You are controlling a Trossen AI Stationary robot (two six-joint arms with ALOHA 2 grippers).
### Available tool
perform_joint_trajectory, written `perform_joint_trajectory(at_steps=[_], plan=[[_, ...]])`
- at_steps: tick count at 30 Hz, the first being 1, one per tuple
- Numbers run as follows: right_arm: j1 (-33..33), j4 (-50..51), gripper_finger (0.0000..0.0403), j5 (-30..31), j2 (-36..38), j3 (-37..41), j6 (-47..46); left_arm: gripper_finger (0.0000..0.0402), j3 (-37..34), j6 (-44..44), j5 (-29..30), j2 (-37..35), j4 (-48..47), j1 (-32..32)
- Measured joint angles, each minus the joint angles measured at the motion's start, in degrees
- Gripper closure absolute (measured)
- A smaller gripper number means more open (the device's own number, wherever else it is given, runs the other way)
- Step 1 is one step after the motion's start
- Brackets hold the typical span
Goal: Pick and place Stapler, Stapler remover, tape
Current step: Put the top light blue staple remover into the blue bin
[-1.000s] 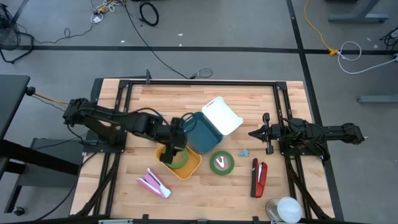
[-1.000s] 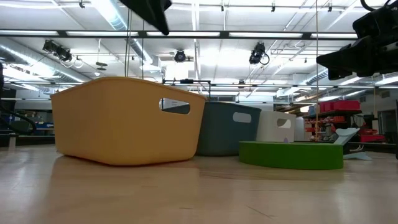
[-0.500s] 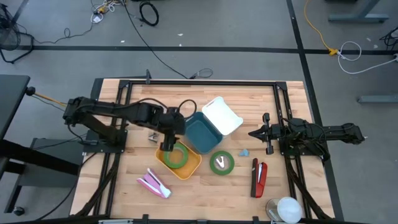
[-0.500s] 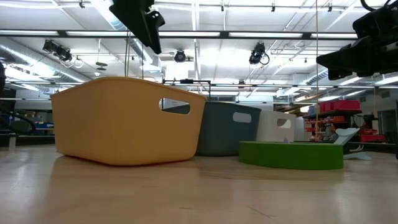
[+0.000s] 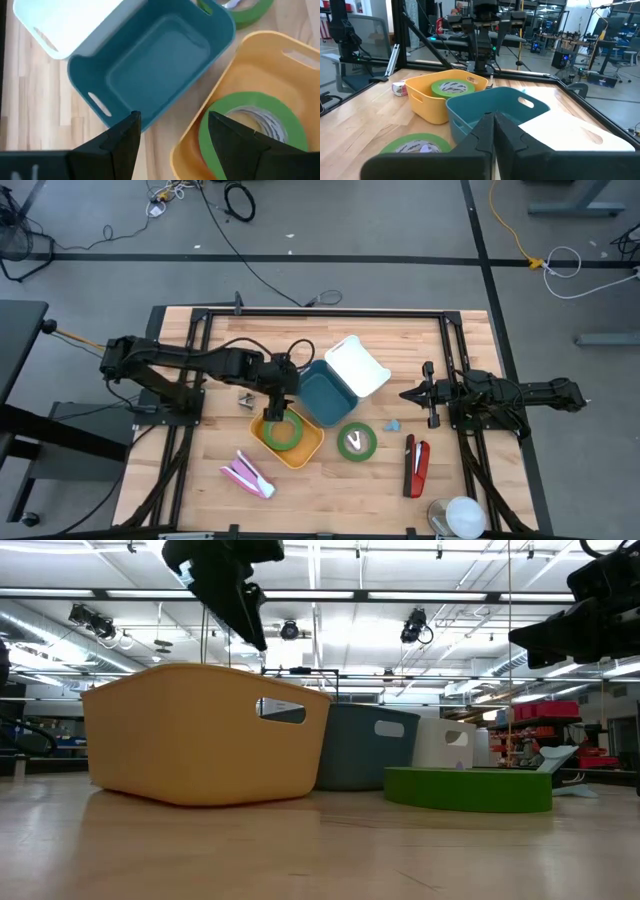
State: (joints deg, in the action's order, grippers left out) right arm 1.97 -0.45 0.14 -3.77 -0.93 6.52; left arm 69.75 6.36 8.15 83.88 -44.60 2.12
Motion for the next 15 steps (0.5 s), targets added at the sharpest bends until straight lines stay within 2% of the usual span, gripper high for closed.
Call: perform_joint_trajectory(at_steps=[7,15], plan=[[0.0,0.02,0.039,0.0,0.0,0.0,0.0,0.0168,-2.33,0.15,-0.05,-1.13,-0.38,-3.6],[0.01,0.02,0.039,-0.02,0.0,-0.02,0.01,0.0168,-2.66,0.73,0.26,-3.14,-5.45,-9.54]])
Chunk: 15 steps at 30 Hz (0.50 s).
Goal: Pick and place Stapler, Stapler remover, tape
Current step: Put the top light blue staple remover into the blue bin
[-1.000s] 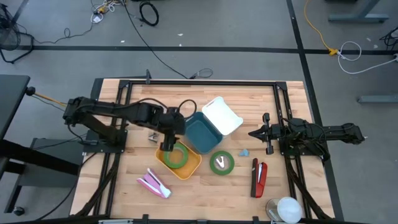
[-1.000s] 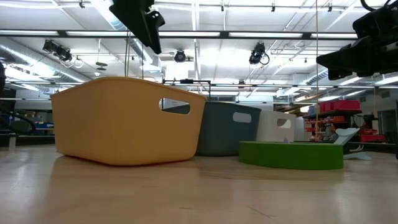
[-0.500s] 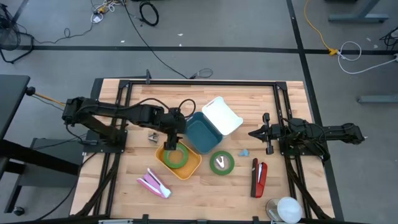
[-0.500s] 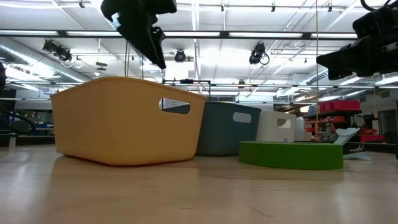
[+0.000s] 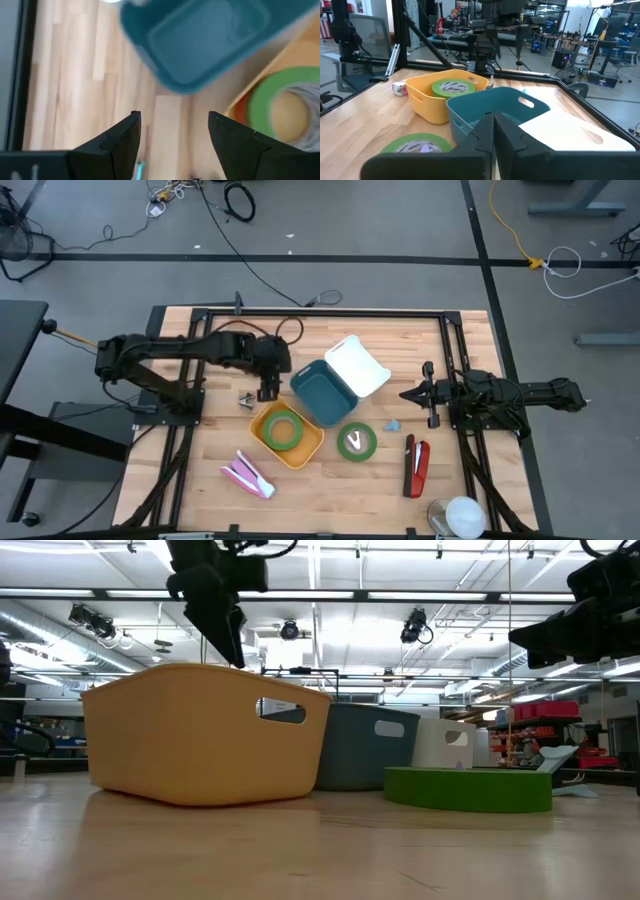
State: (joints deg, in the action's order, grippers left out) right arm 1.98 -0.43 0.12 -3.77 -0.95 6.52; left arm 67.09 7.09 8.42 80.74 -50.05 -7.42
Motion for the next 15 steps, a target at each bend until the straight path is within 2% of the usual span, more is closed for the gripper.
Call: perform_joint_trajectory(at_steps=[6,15], plan=[[-0.02,0.0,0.039,0.02,0.0,0.02,-0.02,0.0168,-0.04,0.02,-0.07,-0.21,-4.82,-3.33],[0.0,-0.02,0.039,0.0,0.0,0.02,-0.02,0.0168,-0.04,0.24,-0.12,-0.19,-4.96,-6.77]])
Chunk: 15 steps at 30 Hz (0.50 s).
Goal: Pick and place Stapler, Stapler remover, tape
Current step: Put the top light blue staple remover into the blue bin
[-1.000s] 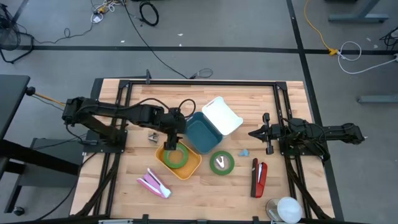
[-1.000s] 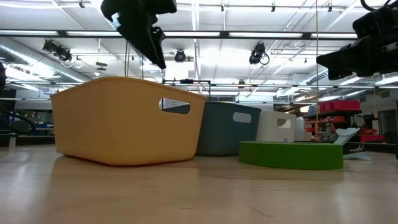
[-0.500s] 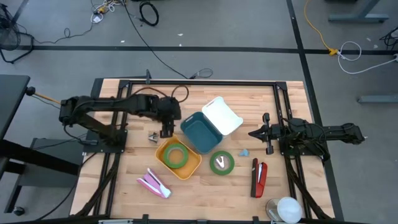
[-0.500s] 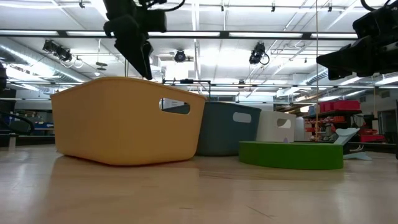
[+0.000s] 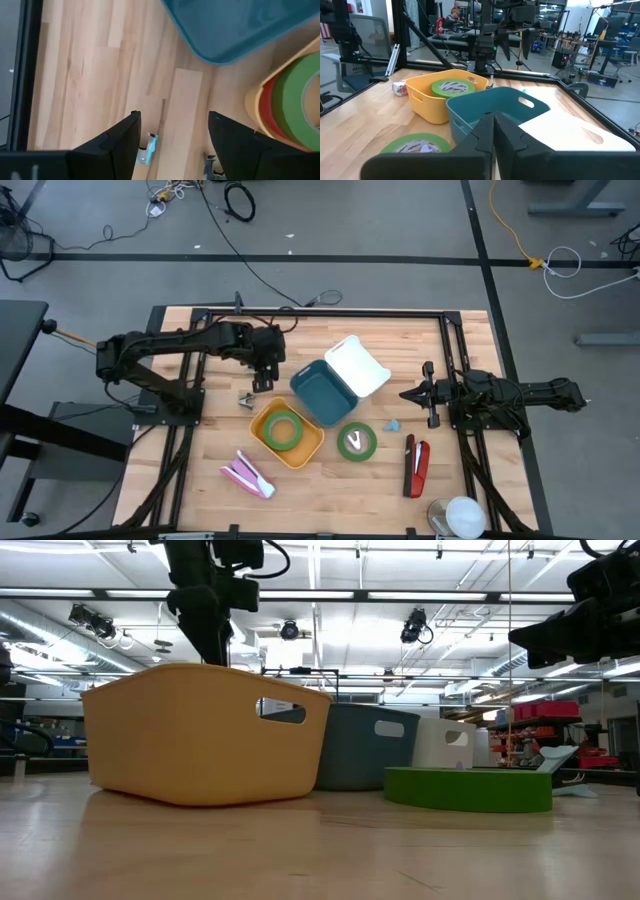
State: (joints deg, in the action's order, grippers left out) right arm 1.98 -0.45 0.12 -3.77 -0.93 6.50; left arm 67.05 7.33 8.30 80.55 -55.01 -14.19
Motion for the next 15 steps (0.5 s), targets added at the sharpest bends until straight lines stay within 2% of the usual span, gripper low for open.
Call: perform_joint_trajectory(at_steps=[15], plan=[[-0.01,0.01,0.039,0.0,0.0,-0.01,0.01,0.0168,0.0,1.19,0.05,0.0,7.53,-9.1]])
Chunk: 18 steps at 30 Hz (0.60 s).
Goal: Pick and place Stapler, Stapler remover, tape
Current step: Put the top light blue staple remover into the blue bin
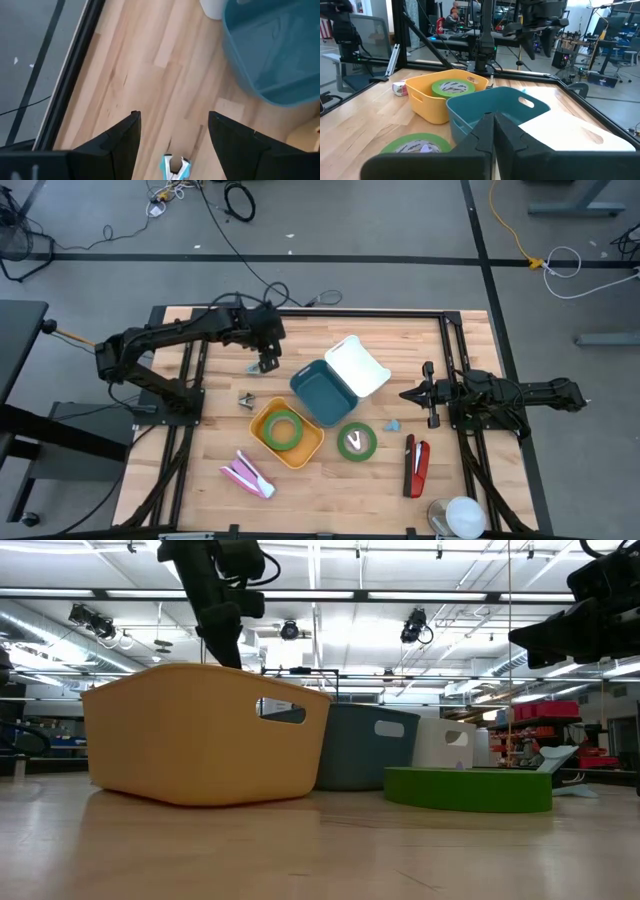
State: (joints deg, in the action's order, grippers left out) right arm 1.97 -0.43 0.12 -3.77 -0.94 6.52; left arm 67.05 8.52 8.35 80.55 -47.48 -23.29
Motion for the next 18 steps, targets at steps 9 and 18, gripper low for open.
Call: perform_joint_trajectory(at_steps=[9,18], plan=[[-0.01,-0.01,0.039,0.0,0.0,0.0,-0.01,0.0168,-8.11,-0.36,0.17,-3.84,11.21,-1.31],[-0.01,0.0,0.039,0.02,-0.01,0.0,-0.01,0.0168,-20.0,1.1,-0.1,-8.58,14.62,-3.74]])
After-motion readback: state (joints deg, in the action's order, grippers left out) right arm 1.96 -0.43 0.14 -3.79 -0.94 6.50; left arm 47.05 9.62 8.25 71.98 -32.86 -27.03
